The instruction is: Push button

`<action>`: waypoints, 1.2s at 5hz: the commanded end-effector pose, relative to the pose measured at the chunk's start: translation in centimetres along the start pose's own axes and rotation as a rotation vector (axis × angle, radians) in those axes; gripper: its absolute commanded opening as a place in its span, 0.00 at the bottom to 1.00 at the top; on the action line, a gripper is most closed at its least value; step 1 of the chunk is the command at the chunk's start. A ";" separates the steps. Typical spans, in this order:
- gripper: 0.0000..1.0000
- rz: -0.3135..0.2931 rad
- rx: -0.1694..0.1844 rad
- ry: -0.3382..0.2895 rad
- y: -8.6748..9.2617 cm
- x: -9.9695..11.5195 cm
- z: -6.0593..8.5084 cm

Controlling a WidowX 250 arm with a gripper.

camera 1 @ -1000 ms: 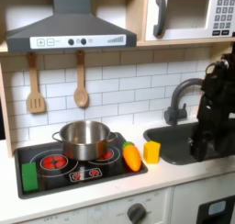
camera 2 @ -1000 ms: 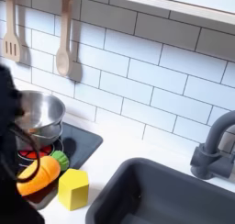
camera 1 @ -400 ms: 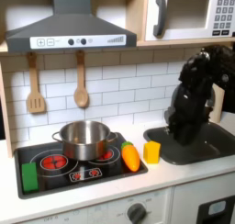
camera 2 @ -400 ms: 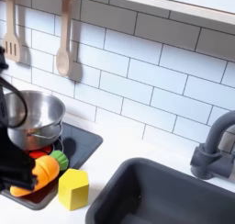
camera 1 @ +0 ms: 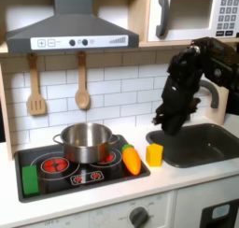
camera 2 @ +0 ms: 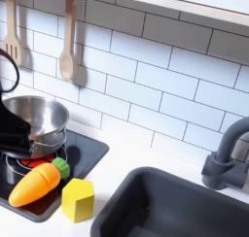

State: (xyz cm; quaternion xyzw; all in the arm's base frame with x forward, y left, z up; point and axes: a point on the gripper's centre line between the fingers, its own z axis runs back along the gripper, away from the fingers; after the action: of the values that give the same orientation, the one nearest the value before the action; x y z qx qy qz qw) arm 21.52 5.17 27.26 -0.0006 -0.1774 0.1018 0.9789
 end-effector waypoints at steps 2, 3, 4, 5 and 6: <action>0.00 0.032 -0.028 -0.118 0.9 4.8 0.8; 0.00 0.047 -0.026 -0.146 1.4 6.5 0.8; 0.00 0.057 -0.031 -0.176 1.7 7.9 1.0; 0.00 0.075 -0.032 -0.212 2.1 9.8 0.9; 0.00 0.074 -0.034 -0.236 2.3 11.1 0.7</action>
State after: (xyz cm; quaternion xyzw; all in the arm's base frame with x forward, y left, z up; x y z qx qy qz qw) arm 30.98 9.43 31.70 -0.0136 -0.2927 0.1319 0.9469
